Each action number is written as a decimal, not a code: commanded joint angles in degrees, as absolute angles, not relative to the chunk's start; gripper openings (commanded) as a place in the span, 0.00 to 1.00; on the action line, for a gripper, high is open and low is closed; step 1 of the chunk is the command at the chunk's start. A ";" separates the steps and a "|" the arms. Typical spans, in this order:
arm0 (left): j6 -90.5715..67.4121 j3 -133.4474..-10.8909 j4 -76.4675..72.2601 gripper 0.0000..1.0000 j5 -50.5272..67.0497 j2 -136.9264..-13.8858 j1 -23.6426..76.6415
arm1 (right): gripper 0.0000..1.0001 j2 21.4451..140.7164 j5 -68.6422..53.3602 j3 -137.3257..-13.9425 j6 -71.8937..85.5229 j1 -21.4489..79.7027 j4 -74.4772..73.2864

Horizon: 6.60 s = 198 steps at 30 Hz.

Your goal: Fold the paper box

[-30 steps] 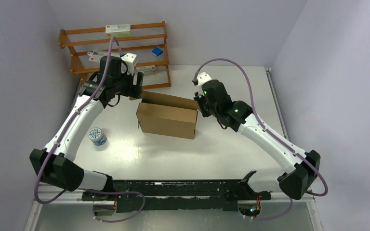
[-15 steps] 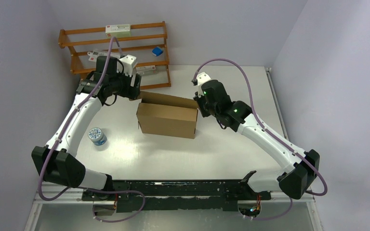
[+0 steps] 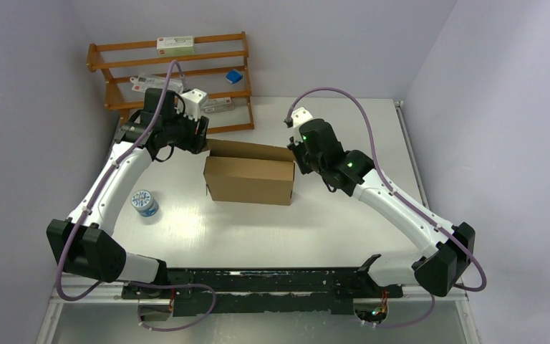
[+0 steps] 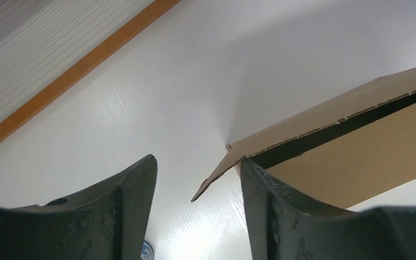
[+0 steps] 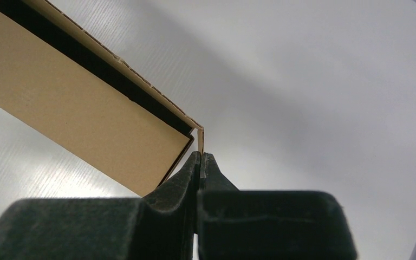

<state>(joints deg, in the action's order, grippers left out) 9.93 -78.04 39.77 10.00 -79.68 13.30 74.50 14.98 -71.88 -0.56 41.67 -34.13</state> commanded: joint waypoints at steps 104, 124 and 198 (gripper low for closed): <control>-39.66 -59.37 30.33 0.05 -4.31 -66.03 29.53 | 0.00 75.05 34.71 -63.29 36.92 50.59 -27.22; -42.65 -60.31 27.74 0.05 -1.34 -66.18 29.70 | 0.00 75.72 35.16 -61.29 36.80 52.23 -24.92; -27.46 -66.12 45.51 0.21 -0.53 -64.64 19.51 | 0.00 74.01 38.56 -59.33 35.63 52.29 -22.72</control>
<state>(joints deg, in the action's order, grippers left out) -28.27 -64.25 45.50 -1.43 -65.23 19.90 72.88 39.40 -60.69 34.89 51.94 -19.55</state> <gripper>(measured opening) 0.214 0.014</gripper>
